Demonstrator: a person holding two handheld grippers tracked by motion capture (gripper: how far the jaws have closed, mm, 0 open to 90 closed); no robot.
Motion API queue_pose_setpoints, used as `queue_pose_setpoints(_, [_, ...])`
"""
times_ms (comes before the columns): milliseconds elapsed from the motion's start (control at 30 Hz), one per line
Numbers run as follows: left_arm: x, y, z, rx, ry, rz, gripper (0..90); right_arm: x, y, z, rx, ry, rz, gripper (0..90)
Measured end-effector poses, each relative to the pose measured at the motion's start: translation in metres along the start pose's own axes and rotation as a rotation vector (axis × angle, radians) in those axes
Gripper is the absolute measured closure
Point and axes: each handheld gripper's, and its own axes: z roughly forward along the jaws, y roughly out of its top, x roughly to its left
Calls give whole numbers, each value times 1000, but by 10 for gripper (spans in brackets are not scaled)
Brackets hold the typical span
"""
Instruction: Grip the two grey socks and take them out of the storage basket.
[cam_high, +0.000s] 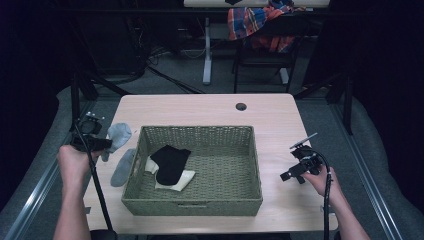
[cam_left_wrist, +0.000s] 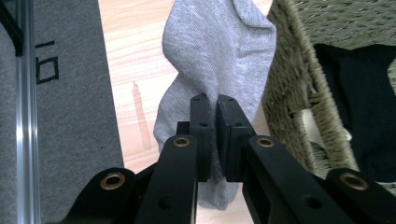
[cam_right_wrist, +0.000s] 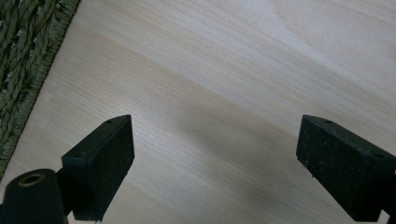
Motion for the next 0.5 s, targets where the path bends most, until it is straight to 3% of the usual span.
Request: queue_pose_setpoints(500, [6,-8,27,48,-2,-21,862,0,0,0,6,1,-5,110])
